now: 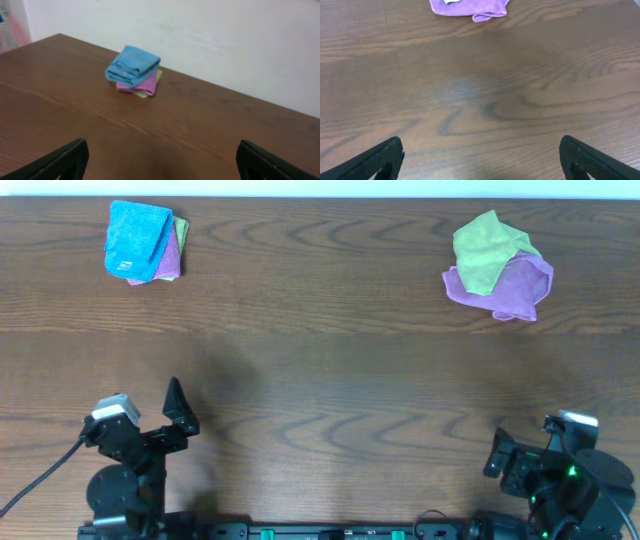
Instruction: Fold the cloth
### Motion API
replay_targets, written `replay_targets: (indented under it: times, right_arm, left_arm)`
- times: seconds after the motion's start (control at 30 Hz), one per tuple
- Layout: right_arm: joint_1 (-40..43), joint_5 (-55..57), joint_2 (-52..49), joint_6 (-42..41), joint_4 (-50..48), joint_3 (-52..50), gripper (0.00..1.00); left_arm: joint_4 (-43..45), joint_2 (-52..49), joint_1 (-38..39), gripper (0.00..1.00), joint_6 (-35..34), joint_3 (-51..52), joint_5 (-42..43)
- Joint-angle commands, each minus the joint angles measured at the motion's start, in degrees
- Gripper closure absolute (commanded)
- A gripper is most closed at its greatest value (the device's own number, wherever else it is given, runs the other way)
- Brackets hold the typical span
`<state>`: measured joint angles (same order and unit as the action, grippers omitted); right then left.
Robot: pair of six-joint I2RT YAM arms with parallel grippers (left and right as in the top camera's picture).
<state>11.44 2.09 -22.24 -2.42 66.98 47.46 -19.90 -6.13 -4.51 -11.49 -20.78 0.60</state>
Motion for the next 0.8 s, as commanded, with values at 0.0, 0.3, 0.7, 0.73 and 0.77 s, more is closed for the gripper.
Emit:
replay_targets:
  times: [0.0, 0.3, 0.7, 0.73, 0.77]
  right_arm:
    - [0.5, 0.0, 0.1, -0.7, 0.0, 0.0, 0.01]
    - [0.5, 0.0, 0.1, -0.7, 0.0, 0.0, 0.01]
    - [0.5, 0.0, 0.1, -0.7, 0.0, 0.0, 0.01]
    - [0.5, 0.1, 0.1, -0.7, 0.0, 0.0, 0.01]
    - [0.5, 0.0, 0.1, -0.7, 0.0, 0.0, 0.01]
  left_arm:
    - [0.8, 1.6, 1.3, 0.05, 1.2, 2.4, -2.9]
    - [0.9, 3.0, 1.7, 0.05, 1.2, 8.6, -5.1]
    - [4.1, 5.9, 1.6, 0.05, 0.7, 15.9, -5.7]
    - [4.1, 5.9, 1.6, 0.04, 0.8, 15.9, -5.7]
    - [4.1, 5.9, 1.7, 0.05, 0.8, 15.9, -5.7]
